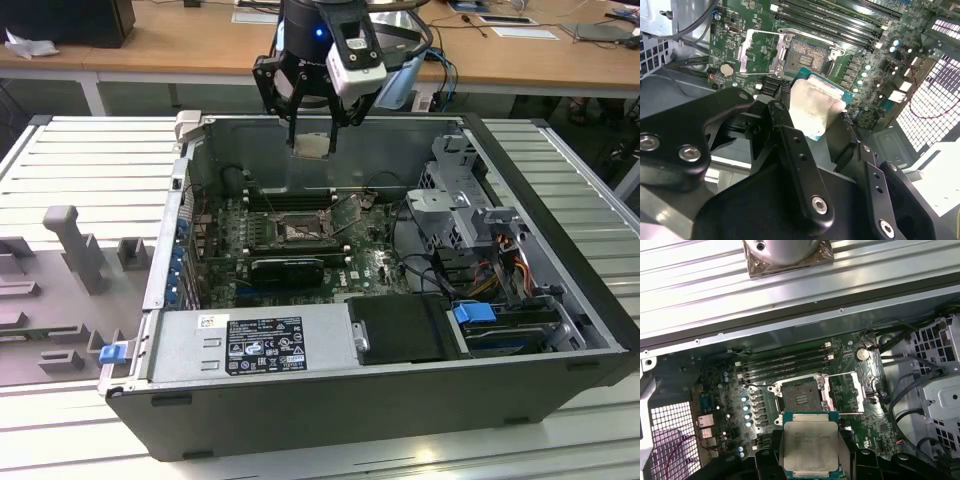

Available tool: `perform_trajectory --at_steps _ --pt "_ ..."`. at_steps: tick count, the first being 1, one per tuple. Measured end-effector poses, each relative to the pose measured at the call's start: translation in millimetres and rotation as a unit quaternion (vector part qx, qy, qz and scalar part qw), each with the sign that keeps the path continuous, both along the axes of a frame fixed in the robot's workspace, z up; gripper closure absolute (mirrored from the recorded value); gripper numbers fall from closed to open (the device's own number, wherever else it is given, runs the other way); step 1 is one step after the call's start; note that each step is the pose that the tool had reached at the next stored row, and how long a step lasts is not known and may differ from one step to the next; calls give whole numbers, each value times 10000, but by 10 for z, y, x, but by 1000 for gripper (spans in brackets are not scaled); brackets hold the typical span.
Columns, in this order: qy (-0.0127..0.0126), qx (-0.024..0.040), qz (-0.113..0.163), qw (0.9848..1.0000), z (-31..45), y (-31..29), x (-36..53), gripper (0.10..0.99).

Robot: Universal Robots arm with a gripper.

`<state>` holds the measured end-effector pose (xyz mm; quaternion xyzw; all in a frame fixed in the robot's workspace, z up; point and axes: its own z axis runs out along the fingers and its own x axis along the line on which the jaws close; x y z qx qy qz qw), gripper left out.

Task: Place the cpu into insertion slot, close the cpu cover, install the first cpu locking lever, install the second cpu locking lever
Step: 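Place the cpu into insertion slot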

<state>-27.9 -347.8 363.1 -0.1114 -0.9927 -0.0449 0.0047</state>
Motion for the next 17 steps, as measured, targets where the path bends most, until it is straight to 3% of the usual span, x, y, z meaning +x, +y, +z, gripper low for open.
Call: perform_trajectory --at_steps 17 --pt "0 0 -493 9988 -2 0 0 561"
